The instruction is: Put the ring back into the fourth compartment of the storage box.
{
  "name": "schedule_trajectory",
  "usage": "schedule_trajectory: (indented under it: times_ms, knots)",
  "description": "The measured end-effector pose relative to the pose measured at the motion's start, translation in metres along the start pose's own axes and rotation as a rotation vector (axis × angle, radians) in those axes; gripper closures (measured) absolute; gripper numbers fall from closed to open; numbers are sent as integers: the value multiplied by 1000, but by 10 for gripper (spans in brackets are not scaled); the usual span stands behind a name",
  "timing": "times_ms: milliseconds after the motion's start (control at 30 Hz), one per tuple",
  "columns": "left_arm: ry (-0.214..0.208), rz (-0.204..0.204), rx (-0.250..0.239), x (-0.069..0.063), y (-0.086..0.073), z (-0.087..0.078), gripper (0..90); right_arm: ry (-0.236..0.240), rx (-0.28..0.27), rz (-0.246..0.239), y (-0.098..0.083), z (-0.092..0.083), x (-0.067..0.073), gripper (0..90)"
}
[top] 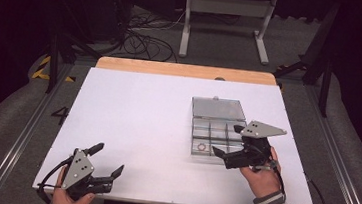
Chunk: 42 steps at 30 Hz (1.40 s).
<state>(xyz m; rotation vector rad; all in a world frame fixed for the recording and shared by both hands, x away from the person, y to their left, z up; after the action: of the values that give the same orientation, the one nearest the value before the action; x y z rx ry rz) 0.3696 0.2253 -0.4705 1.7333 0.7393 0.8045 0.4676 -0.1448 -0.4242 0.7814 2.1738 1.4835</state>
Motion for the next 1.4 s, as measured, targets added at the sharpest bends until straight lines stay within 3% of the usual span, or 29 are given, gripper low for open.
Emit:
schedule_trajectory:
  times_ms: [500,1400]
  knots:
    - [4,9,2,1,0,1,138,-62,3,40,-34,-28,-18,6]
    - [4,6,20,0,-2,3,137,-75,64,96,-90,-50,-36,0]
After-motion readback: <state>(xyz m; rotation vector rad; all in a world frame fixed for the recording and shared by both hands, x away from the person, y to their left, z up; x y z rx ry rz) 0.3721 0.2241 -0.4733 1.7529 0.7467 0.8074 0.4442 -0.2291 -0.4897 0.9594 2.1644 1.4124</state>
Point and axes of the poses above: each handheld gripper's, and its own axes: z roughly forward along the jaws, y roughly out of its top, x roughly to its left, the point moved 6 cm from there along z, roughly forward along the jaws, and after that the axes turned 9 degrees about -x, right-handed, at the moved point
